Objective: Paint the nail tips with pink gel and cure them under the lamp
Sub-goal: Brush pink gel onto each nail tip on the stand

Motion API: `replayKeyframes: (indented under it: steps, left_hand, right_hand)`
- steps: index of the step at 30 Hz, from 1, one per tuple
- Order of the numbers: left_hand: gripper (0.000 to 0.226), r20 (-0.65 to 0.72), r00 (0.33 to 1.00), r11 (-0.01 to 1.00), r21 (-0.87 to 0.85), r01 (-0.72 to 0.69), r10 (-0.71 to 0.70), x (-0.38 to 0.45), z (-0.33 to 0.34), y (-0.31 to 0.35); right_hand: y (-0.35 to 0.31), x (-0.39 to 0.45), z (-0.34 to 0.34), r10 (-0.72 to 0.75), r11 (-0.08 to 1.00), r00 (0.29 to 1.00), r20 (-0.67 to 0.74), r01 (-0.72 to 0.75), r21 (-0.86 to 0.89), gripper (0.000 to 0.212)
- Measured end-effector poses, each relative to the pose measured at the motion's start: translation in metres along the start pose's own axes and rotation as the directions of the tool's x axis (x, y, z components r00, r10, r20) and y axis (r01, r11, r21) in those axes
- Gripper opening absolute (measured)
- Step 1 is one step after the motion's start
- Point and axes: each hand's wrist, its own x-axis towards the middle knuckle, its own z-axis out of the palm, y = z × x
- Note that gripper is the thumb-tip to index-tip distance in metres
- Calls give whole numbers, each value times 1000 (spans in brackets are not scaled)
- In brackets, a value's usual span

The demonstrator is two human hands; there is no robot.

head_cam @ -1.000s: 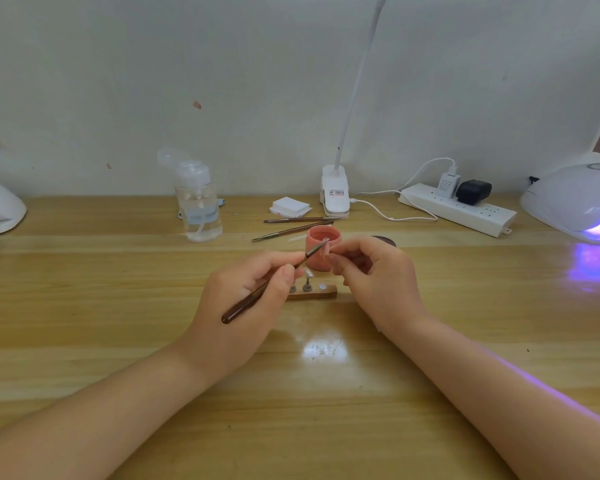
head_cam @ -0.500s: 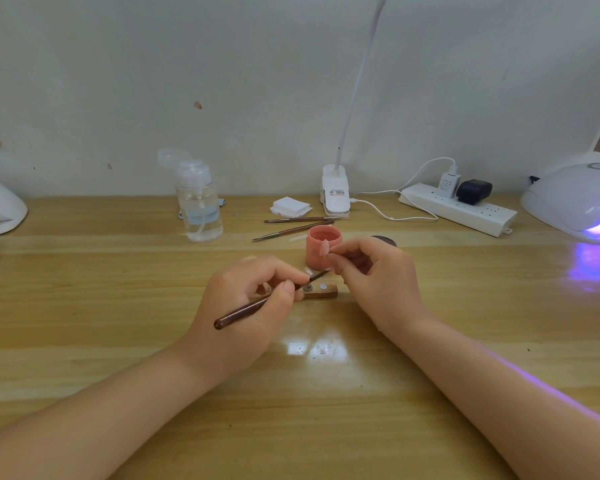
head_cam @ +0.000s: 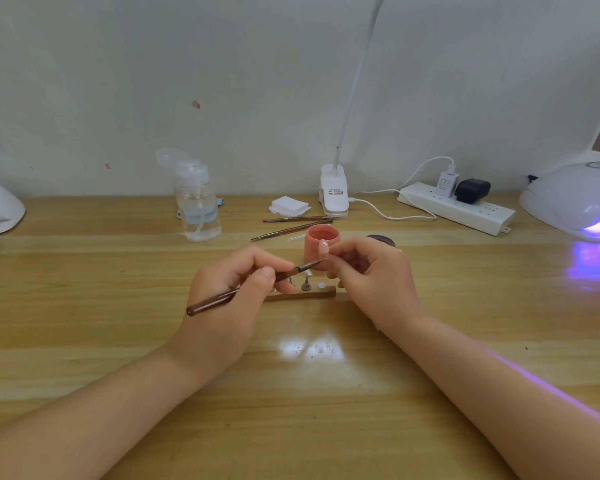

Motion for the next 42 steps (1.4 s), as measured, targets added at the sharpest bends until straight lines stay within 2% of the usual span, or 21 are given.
replayKeyframes:
  steps: [5,8,13,17,22,27,31,34,38,42]
  left_hand:
    - [21,-46,999,1000,10,16,-16,1,3,0]
    - [24,-17,999,999,12,48,-48,1,4,-1]
    - [24,-19,1000,1000,2,-13,13,-1,1,2]
    - [26,-48,999,1000,1,15,-15,1,5,1]
    - [27,-18,1000,1000,-6,-8,8,0,3,0]
    - [25,-60,998,1000,-11,-2,1,0,3,1]
    - [22,-2,999,998,30,52,-52,0,4,1]
    - [19,-9,1000,997,78,24,-23,-3,2,-1]
    - [21,-37,999,999,49,-22,24,-4,3,3]
    - [23,21,1000,996,88,-17,15,-2,6,3]
  right_hand:
    - [1,1,0,17,1000,1000,-11,-17,14,6]
    - [0,0,0,28,999,1000,-2,-28,26,10]
    - [1,1,0,51,997,999,7,-51,57,2]
    - [1,1,0,52,996,999,14,-53,67,11]
    - [2,2,-1,52,994,998,19,-54,96,10]
    - [4,3,0,41,996,999,16,-42,81,10]
    - [4,2,0,30,996,1000,1,-30,84,9]
    - [5,2,0,61,993,998,-19,-59,99,5]
    - [7,3,0,64,995,998,-27,-62,72,4]
    - [5,3,1,25,999,1000,-8,-25,45,5]
